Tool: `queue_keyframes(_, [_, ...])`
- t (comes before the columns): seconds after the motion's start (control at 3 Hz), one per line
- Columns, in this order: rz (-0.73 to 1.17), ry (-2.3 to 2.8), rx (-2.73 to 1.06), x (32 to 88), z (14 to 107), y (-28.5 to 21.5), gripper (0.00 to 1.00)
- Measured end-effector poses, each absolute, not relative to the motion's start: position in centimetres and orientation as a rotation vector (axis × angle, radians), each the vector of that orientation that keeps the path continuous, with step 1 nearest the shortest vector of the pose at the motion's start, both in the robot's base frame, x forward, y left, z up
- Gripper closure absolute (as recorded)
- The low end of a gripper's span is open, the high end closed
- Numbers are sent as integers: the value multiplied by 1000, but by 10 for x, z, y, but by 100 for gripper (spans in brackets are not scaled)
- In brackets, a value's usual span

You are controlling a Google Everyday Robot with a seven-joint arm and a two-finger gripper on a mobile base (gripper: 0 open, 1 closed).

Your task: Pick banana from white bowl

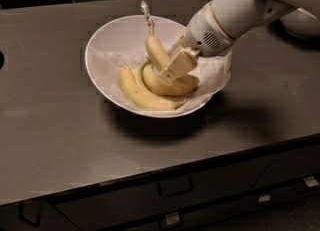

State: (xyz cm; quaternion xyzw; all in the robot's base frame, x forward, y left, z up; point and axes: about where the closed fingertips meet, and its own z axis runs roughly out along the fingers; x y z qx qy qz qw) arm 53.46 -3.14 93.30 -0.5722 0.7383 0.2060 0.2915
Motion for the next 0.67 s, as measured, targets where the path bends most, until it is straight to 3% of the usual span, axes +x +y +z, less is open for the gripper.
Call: queue_keyframes(0.67, [652, 1756, -1593, 519, 979, -44, 100])
